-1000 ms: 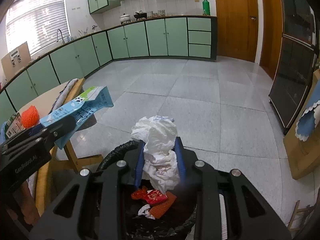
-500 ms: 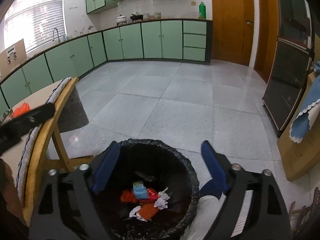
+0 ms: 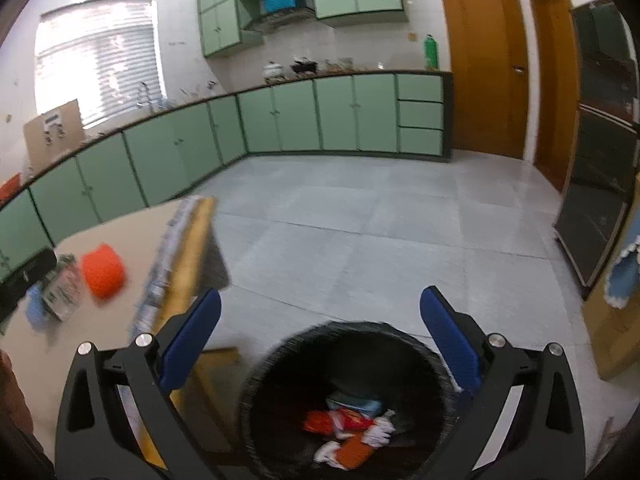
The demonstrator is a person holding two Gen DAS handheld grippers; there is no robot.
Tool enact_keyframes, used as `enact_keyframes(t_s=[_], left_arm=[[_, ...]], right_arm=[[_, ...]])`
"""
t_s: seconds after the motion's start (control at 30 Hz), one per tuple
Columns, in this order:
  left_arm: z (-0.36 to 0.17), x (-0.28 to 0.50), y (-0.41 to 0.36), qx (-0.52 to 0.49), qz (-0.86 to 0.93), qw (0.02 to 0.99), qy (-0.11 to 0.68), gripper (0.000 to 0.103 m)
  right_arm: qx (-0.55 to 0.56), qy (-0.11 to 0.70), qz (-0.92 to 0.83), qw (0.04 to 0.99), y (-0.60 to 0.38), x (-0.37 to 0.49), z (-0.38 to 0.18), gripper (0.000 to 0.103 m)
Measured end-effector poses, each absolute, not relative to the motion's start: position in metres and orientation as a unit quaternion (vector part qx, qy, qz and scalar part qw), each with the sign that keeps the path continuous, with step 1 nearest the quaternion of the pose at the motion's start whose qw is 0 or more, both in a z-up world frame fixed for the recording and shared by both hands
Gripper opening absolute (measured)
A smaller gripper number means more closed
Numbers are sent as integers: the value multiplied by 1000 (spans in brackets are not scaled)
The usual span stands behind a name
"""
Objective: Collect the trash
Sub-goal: 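Move both tools back over the table of trash, then grasp the blue plastic bag with the left gripper and lift it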
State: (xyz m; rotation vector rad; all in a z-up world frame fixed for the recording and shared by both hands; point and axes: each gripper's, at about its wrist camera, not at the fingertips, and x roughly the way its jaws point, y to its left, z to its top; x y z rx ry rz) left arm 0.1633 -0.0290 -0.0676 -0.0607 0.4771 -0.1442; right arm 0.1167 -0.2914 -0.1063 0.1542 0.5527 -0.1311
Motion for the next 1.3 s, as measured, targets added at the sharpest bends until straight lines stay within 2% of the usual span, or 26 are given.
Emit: enact_keyframes(t_s=[0.4, 0.7, 1.3], left_arm=[[-69, 151, 95, -33, 55, 973, 221, 76], [-86, 159, 124, -47, 71, 967, 242, 76], [-121, 217, 153, -87, 65, 948, 300, 73]], right_arm=[[44, 249, 37, 967, -170, 158, -83, 97], [34, 255, 67, 964, -116, 182, -85, 97], [9, 270, 86, 959, -85, 201, -100, 97]])
